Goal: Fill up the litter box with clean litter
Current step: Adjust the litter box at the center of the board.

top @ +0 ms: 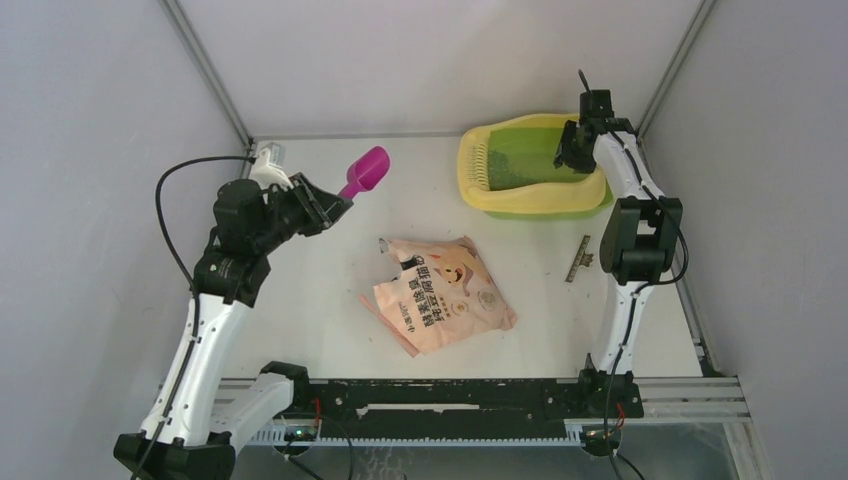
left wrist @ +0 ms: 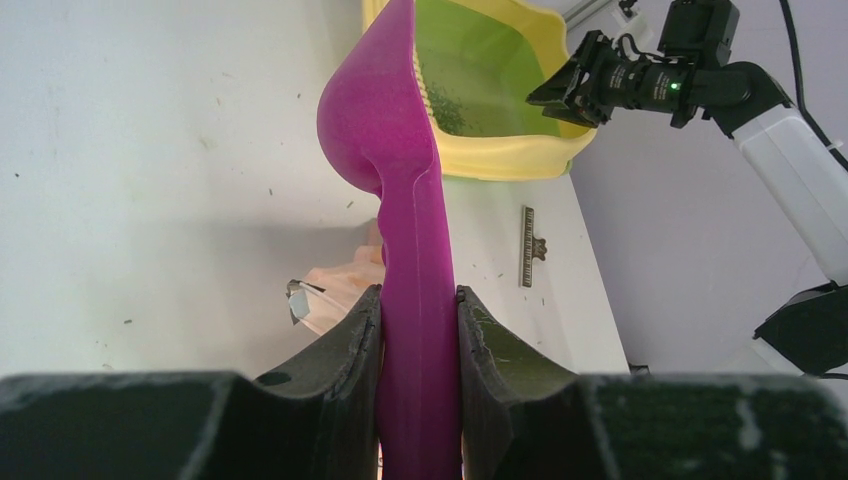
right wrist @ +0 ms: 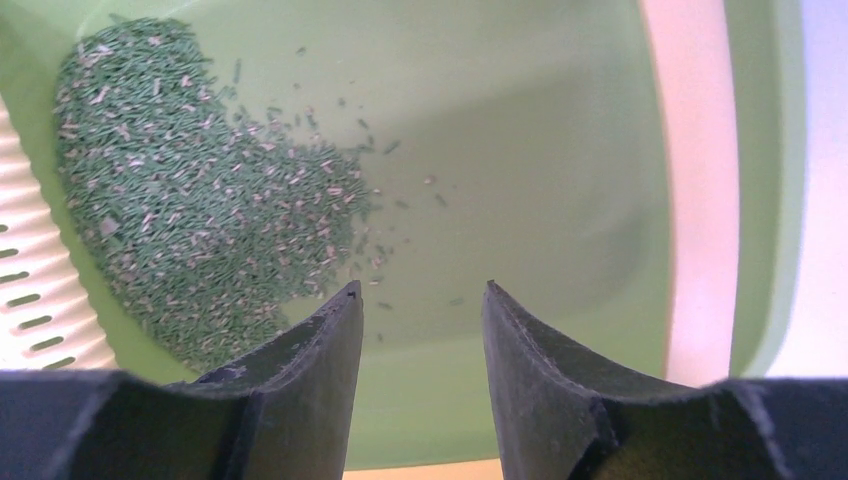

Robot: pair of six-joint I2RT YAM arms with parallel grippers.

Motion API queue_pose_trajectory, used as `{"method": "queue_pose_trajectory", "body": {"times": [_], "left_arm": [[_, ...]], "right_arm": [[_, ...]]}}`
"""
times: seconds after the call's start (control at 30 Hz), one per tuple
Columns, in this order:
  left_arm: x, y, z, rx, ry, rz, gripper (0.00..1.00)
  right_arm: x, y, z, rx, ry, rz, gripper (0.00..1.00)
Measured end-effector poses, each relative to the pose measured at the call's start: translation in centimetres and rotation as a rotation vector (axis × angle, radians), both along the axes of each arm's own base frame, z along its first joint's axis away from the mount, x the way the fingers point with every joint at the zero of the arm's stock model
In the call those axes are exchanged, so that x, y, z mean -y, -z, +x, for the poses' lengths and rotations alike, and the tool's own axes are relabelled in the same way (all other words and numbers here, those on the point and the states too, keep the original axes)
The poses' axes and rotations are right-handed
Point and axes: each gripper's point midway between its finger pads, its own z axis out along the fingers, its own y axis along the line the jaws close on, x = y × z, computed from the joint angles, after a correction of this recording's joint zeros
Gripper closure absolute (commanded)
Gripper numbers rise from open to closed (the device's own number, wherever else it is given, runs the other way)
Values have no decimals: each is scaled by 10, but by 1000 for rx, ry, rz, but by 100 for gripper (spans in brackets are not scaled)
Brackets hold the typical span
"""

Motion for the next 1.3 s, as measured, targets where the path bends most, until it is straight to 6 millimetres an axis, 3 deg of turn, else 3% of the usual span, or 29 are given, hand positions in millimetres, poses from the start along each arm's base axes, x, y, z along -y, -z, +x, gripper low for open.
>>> {"method": "queue_pose_trajectory", "body": {"times": [0.2,0.83,0.97,1.13,1.2,1.3], "left_arm": [[1,8,3,-16,2,1,96],[1,6,4,-7,3,-2,96],[1,6,4,-7,3,-2,96],[2,8,6,-16,4,-1,96],[2,9,6,-19,4,0,96],[2,11,7,-25,4,1,96]], "right_arm": [[23,0,-1,-4,46,-36,45],[64,1,-8,-22,104,-78,44],[64,-1,-8,-19,98,-73,39],[47,-9,-1,32,52,16,32],[39,-19,0,70,35,64,31],[33,-50,0,168,30,143,33]]}}
